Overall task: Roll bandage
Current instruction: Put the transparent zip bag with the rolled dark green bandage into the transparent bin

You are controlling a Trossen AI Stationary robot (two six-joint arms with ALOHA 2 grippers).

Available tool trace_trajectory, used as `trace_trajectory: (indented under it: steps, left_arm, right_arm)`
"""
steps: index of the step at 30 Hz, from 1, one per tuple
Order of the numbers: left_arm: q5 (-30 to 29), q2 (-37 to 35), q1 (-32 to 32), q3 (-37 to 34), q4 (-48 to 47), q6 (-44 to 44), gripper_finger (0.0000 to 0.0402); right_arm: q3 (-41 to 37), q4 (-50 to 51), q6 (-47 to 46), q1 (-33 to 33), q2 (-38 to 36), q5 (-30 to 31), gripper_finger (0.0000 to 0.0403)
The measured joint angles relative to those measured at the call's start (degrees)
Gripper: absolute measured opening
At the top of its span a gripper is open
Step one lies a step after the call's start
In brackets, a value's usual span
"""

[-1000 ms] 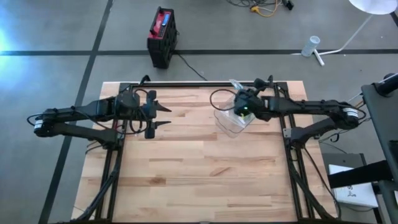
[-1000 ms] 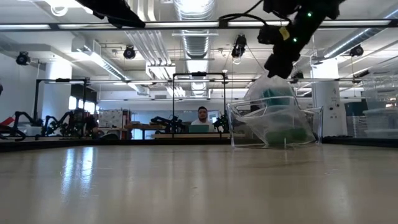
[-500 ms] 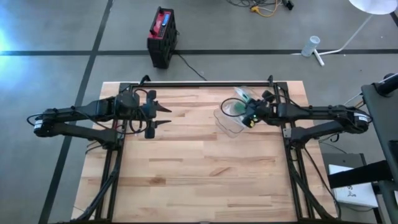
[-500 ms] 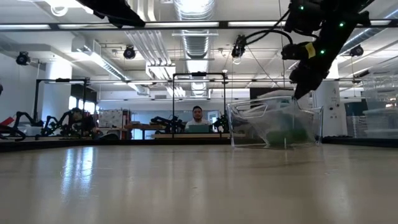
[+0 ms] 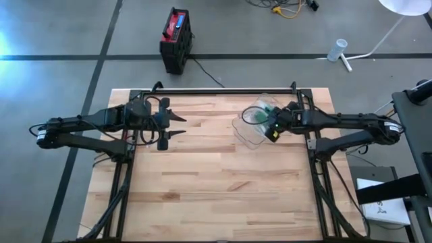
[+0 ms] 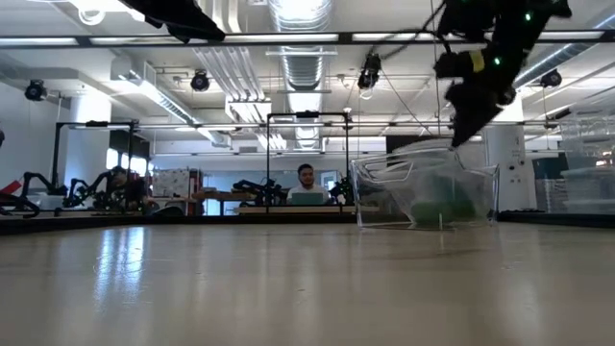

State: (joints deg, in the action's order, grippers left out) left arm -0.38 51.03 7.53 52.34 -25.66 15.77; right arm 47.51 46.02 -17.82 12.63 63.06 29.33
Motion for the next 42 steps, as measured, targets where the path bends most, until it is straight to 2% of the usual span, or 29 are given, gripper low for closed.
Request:
trace_trajectory:
  steps: [3,8,12,18,21,27,32,38,42]
  left_arm:
    - [0.0,0.0,0.0,0.0,0.1,0.0,0.0189]
    - [0.0,0.0,0.0,0.0,0.0,0.0,0.0198]
    - [0.0,0.0,0.0,0.0,0.0,0.0,0.0204]
    - [0.0,0.0,0.0,0.0,-0.2,0.0,0.0205]
    - [0.0,0.0,0.0,0.0,-0.2,0.0,0.0200]
    - [0.0,0.0,0.0,0.0,-0.2,0.2,0.0187]
    - [0.0,0.0,0.0,0.0,-0.2,0.2,0.0177]
    - [0.0,0.0,0.0,-0.3,-2.0,-0.3,0.0168]
    - [-0.4,0.0,0.0,-0.3,-2.9,-0.9,0.0160]
  right_arm:
    - [5.1,0.4,3.7,-0.7,0.0,-1.0,0.0205]
    - [10.5,0.3,8.2,-0.9,1.1,-9.1,0.0230]
    - [11.1,-4.2,8.5,-2.8,4.3,-16.8,0.0238]
    - [10.3,-5.6,12.8,-5.5,13.3,-18.3,0.0229]
    - [10.5,-5.6,16.7,-5.3,16.9,-16.9,0.0222]
    - [13.7,-5.8,29.5,-5.1,21.6,-10.0,0.0209]
    - [15.3,-5.0,37.3,-5.1,25.6,-7.7,0.0207]
    - [17.8,3.1,37.6,-5.1,28.8,3.5,0.0211]
    - [19.3,10.0,34.9,-4.9,28.0,7.5,0.0204]
